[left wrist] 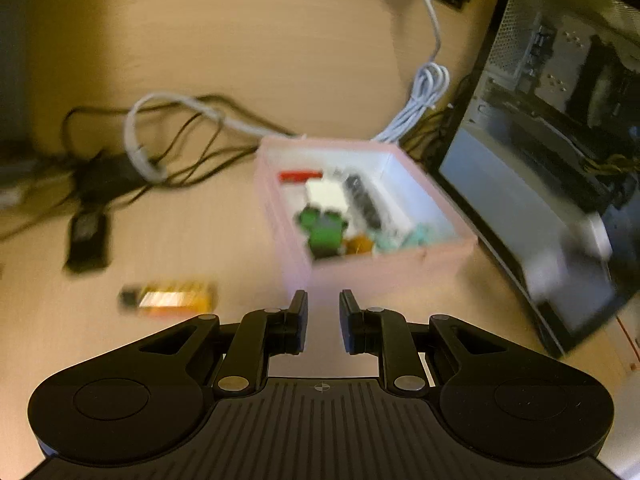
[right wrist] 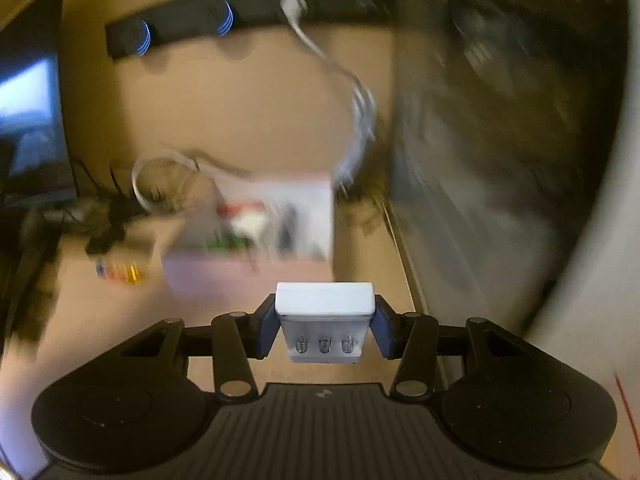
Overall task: Organize rigid objects
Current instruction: 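Lower the white charger into the pink box and open the right tool, then reach the left tool to the orange bottle and grasp it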
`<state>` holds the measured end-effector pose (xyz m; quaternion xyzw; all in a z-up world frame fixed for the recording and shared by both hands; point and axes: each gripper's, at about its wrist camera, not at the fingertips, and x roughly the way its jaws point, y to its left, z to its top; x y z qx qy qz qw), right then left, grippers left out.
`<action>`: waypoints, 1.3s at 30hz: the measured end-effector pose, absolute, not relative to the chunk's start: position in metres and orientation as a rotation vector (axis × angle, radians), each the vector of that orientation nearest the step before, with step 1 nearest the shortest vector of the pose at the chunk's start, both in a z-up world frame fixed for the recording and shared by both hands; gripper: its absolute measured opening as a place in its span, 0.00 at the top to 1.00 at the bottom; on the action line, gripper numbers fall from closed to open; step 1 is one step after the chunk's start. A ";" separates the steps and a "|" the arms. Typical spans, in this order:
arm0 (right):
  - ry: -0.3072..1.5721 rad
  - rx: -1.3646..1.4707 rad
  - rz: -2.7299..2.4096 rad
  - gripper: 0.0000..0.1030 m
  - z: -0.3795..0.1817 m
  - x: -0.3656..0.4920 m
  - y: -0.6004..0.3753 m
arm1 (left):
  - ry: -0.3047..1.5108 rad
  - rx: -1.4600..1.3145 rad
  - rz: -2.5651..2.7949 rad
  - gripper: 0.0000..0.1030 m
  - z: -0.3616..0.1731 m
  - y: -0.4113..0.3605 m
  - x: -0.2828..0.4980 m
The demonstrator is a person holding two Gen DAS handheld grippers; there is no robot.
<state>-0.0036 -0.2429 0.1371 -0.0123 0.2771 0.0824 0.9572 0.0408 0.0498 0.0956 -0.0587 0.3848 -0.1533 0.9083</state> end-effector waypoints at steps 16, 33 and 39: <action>0.781 0.040 0.151 0.53 0.131 0.194 -0.184 | 0.846 -0.390 -0.019 0.80 0.050 0.150 -0.073; 0.806 -0.082 0.210 0.47 0.098 0.038 -0.167 | 0.789 -0.006 -0.176 0.80 0.053 0.152 0.000; 0.913 -0.054 0.208 0.47 0.070 0.016 -0.154 | 0.727 0.182 -0.312 0.80 0.066 0.150 0.071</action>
